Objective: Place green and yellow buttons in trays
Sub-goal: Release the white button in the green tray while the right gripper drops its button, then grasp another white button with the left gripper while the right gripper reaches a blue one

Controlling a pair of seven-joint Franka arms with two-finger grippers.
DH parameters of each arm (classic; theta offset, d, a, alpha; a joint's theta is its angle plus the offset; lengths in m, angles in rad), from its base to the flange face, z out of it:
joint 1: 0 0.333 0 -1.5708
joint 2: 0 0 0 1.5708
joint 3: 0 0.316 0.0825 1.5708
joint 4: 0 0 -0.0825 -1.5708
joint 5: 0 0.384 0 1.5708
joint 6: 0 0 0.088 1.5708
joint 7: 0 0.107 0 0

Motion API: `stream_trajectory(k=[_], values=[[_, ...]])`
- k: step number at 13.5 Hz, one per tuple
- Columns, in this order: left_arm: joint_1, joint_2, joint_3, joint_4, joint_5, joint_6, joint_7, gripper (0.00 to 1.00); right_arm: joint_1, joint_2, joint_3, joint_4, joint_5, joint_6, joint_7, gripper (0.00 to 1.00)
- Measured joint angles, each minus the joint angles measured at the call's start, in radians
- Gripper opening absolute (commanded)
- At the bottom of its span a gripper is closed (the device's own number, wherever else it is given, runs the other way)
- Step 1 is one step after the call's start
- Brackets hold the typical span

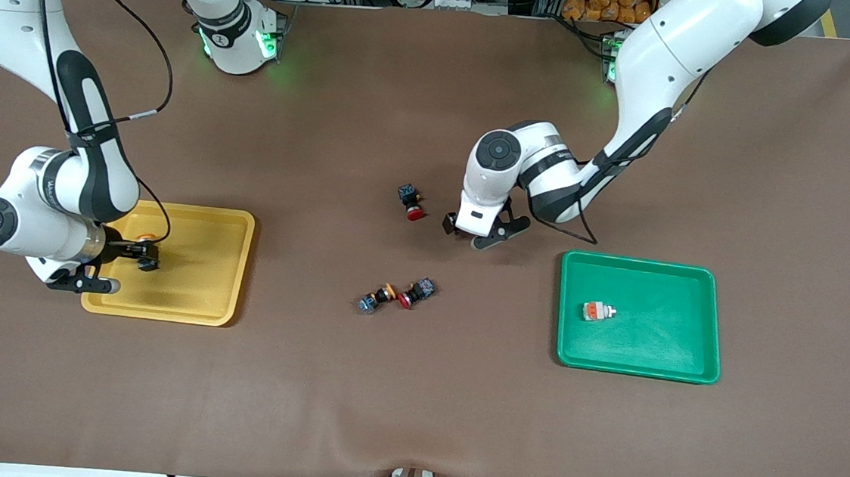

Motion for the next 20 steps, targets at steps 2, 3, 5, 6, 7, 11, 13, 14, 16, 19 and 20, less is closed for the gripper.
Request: stream_trajectory(k=[2, 3, 5, 6, 7, 11, 13, 14, 16, 19, 20], values=[[-0.003, 0.009, 0.000, -0.001, 0.015, 0.001, -0.022, 1.00, 0.000, 0.000, 0.007, 0.006, 0.000, 0.000, 0.000, 1.00], [-0.005, 0.010, 0.000, -0.003, 0.015, 0.001, -0.029, 1.00, 0.001, 0.000, 0.014, 0.010, 0.000, -0.001, 0.000, 1.00], [-0.009, 0.010, 0.000, -0.009, 0.015, 0.001, -0.032, 0.83, 0.001, -0.002, 0.031, 0.023, 0.001, -0.026, 0.000, 1.00], [-0.011, 0.010, 0.000, -0.011, 0.015, 0.001, -0.032, 0.65, 0.003, -0.004, 0.039, 0.038, 0.010, -0.057, 0.003, 1.00], [-0.013, 0.010, 0.000, -0.012, 0.015, 0.001, -0.032, 0.43, 0.004, -0.007, 0.045, 0.057, 0.038, -0.092, 0.007, 1.00], [-0.014, 0.007, -0.002, -0.009, 0.017, 0.007, -0.033, 0.00, 0.018, -0.016, 0.057, 0.136, 0.125, -0.230, 0.095, 1.00], [-0.013, 0.000, -0.002, -0.001, 0.019, 0.007, -0.032, 0.00, 0.062, -0.017, 0.063, 0.171, 0.131, -0.260, 0.232, 1.00], [-0.009, -0.011, -0.001, 0.007, 0.021, 0.006, -0.026, 0.00, 0.096, -0.017, 0.065, 0.186, 0.137, -0.262, 0.307, 1.00], [0.012, -0.043, 0.000, 0.022, 0.021, 0.004, 0.018, 0.00, 0.167, -0.017, 0.067, 0.219, 0.160, -0.262, 0.457, 1.00], [0.081, -0.079, -0.001, 0.056, 0.021, 0.001, 0.155, 0.00, 0.261, -0.016, 0.068, 0.280, 0.176, -0.260, 0.639, 1.00], [0.117, -0.090, -0.010, 0.068, 0.013, -0.010, 0.218, 0.00, 0.292, -0.014, 0.069, 0.295, 0.181, -0.256, 0.703, 1.00]])
